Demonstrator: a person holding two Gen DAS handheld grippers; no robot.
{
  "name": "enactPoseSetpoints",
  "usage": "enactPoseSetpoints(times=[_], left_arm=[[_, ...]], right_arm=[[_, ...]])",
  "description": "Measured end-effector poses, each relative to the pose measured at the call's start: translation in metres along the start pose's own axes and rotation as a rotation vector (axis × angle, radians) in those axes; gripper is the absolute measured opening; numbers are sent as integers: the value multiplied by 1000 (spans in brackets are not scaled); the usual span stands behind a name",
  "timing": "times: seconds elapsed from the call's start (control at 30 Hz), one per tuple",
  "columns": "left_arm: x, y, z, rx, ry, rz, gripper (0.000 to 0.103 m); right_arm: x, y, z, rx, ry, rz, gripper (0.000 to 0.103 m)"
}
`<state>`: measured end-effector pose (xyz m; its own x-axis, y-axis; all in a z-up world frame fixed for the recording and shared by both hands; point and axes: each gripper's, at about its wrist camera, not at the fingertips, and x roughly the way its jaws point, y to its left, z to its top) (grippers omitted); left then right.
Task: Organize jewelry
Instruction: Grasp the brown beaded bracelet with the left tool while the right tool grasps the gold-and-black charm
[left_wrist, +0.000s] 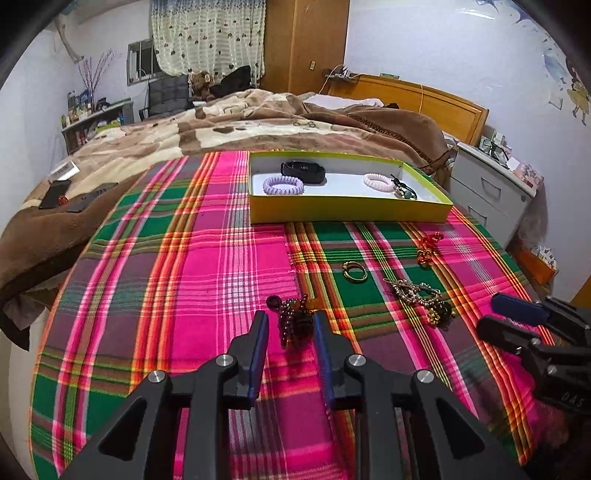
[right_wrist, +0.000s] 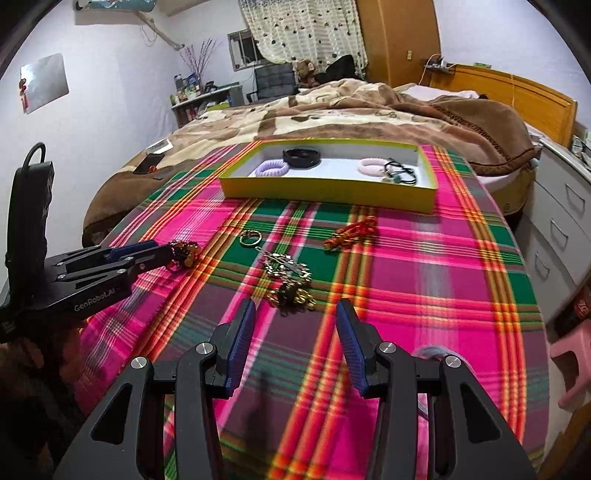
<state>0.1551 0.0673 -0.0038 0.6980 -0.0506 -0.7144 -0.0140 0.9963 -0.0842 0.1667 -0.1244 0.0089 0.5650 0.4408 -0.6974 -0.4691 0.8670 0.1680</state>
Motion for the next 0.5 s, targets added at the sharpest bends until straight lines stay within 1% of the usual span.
enactPoseSetpoints(times=[0.13, 0.27, 0.37, 0.5], left_arm=[[9, 3, 3, -19, 37, -22, 24], [18, 3, 5, -17, 59, -25, 24], [23, 3, 6, -18, 75, -25, 24], [28, 4, 8, -27, 86, -31, 24]], right_arm=[[16, 1, 5, 4, 34, 2, 46], [29, 1, 8, 4, 68, -7, 46], [39, -2, 11, 31, 105, 11, 46], [42, -3, 14, 35, 113, -1, 46]])
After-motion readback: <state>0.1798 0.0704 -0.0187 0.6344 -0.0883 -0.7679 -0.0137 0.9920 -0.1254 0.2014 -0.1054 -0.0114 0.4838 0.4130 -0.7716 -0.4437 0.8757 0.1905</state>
